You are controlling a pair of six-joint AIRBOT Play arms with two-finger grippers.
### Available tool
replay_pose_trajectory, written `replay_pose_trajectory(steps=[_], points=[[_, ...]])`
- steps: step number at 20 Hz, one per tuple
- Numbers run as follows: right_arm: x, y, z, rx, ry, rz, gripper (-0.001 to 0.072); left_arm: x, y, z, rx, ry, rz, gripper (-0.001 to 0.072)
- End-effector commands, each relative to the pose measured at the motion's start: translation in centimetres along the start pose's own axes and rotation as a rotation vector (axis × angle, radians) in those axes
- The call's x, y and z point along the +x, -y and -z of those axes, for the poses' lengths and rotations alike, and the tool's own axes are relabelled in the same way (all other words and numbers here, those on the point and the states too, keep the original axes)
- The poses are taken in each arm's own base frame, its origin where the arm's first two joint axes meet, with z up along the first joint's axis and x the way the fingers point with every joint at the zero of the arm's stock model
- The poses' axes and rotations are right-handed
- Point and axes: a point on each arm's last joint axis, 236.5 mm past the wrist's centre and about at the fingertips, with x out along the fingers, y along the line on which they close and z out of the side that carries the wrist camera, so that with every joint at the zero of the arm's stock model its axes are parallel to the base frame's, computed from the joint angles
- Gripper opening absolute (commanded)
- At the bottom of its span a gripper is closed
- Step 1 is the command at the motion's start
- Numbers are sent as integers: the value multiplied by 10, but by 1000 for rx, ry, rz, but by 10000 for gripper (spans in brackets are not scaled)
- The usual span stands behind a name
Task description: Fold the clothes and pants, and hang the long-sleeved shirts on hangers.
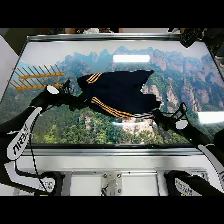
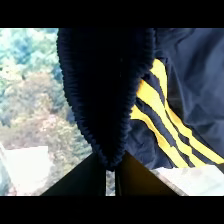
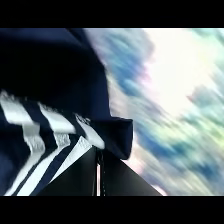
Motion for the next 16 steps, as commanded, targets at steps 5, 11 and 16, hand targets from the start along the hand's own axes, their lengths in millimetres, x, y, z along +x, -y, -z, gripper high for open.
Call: replay_pose_trajectory(steps=[5, 11, 16], points=[[-171, -161, -120, -554, 230, -204, 2, -175, 131, -2, 318, 257, 166, 22], [-399, -267, -113, -821, 539, -363, 2, -330, 245, 132, 643, 476, 347, 22], [-504, -293, -90, -882, 749, -463, 1, -385, 260, 220, 645, 526, 469, 22]])
